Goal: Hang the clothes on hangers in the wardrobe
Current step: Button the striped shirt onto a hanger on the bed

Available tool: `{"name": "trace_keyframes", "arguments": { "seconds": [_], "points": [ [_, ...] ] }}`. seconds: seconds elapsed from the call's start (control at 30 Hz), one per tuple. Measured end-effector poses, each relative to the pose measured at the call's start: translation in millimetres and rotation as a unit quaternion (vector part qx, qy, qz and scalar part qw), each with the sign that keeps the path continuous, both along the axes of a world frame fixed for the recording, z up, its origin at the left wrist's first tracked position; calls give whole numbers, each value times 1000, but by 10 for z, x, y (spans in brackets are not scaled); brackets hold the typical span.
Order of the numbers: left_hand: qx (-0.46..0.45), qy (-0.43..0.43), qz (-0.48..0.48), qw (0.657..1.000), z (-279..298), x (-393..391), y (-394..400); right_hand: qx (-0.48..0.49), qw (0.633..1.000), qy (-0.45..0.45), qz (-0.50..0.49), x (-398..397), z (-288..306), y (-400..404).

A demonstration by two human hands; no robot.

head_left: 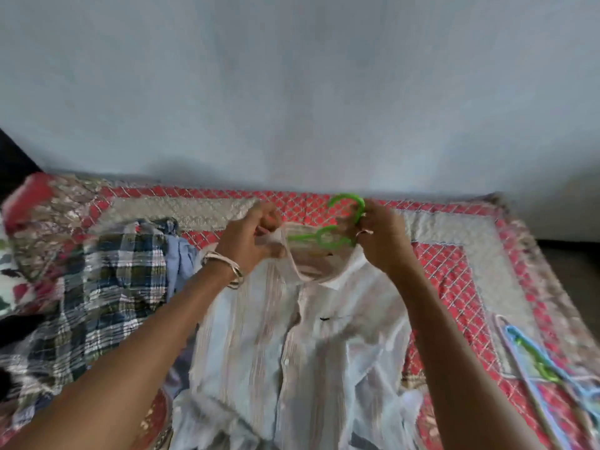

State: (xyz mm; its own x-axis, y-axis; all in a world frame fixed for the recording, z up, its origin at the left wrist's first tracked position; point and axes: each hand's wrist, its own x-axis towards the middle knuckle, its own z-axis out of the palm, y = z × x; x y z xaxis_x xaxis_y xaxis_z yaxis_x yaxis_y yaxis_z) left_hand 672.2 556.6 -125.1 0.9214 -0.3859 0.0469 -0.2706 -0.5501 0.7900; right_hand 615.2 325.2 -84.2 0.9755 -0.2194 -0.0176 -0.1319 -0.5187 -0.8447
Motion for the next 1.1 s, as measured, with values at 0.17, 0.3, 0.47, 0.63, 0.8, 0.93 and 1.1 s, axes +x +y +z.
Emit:
{"name": "trace_keyframes", "arguments": {
  "seconds": [0.17,0.3,0.47,0.63,0.8,0.93,1.1],
  "points": [
    [61,-58,22,996,1339,-213,-99,-1,999,-49,11,-260,1318,5],
    [25,-144,71,987,2588,-737,-77,-51,993,-104,37,-699,2571,71],
    [24,-202,58,977,3502,-1199,-111,-101,986,-120,55,-1178,3495,111],
    [95,-201,11,975,4120,-1498,18,-46,983,-168,49,-1524,4093,49],
    [107,-209,-33,972,4524,-1726,37,-24,979,-192,58,-1730,4430,118],
    [108,-265,-32,958,4720,-1861,-194,-4,974,-210,80,-1774,4624,186],
    [68,-301,77,948,4833,-1946,-310,1,971,-216,100,-1800,4732,-3]
  ]
}}
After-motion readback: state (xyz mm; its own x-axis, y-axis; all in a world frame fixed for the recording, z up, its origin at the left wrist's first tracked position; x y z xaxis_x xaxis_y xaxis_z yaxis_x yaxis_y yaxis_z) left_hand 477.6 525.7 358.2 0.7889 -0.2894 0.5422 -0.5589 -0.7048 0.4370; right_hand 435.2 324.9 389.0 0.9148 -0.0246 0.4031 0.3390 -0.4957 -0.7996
